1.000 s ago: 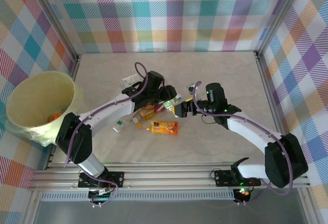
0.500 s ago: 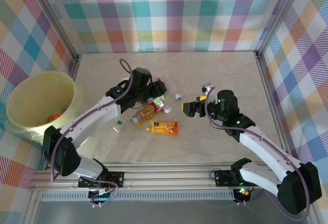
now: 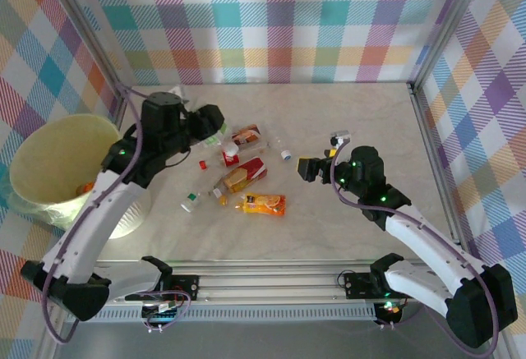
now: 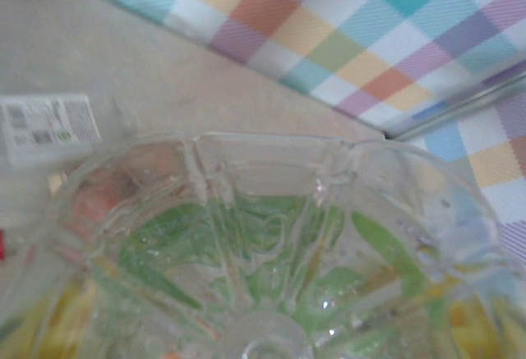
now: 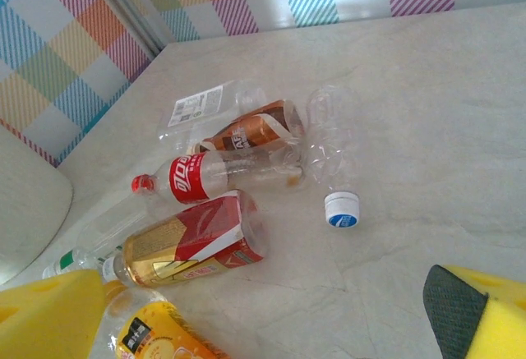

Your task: Put the plastic bottles in the bin

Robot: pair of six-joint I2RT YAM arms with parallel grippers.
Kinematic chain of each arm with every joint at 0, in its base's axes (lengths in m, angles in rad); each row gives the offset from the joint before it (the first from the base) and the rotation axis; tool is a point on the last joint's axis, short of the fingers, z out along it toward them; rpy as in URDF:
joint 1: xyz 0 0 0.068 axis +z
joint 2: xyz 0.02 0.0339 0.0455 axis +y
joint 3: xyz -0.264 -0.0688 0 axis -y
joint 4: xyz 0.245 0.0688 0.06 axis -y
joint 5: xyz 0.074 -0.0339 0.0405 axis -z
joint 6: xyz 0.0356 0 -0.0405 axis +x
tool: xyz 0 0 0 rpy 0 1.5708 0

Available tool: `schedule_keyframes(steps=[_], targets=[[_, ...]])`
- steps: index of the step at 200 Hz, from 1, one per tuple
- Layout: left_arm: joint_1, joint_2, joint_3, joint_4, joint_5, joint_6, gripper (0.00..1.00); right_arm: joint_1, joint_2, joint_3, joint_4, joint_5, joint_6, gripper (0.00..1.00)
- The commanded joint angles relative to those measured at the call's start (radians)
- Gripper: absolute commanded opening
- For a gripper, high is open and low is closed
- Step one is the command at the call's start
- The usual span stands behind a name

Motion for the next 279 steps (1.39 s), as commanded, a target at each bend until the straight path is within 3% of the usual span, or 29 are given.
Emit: schedule_keyframes(steps=[1,58,92,128,183,196,227,253,279], targets=[[0.015,-0.027,0.12,-0.147,-0.127,0.102,0.59,0.007,0.01,-0.007,0.043,0.018,0.0,1.0],[0.048,-0.038,0.27,-0.219,-0.427,0.271,0.59,0.007,0.036,-0.003,0.061,0.022,0.0,1.0],[0.134,-0.008,0.371,-0.258,-0.583,0.369,0.59,0.007,0.061,0.015,0.053,0.028,0.006,1.0],[0.264,-0.026,0.355,-0.189,-0.661,0.445,0.59,0.007,0.08,0.03,0.064,0.028,0.011,1.0],[0.489,-0.057,0.289,-0.164,-0.677,0.466,0.58,0.007,0.08,0.039,0.033,0.028,0.008,1.0],[0.597,-0.073,0.234,-0.14,-0.619,0.432,0.58,0.007,0.079,0.035,0.034,0.031,0.012,1.0],[0.926,-0.05,0.189,-0.168,-0.282,0.299,0.58,0.007,0.07,0.038,0.03,0.039,0.015,1.0],[1.145,-0.032,0.133,-0.15,-0.024,0.195,0.58,0.007,0.058,0.034,0.027,0.054,0.015,1.0],[1.295,-0.015,0.048,-0.086,0.182,0.096,0.57,0.007,0.051,0.029,0.023,0.058,0.013,1.0]])
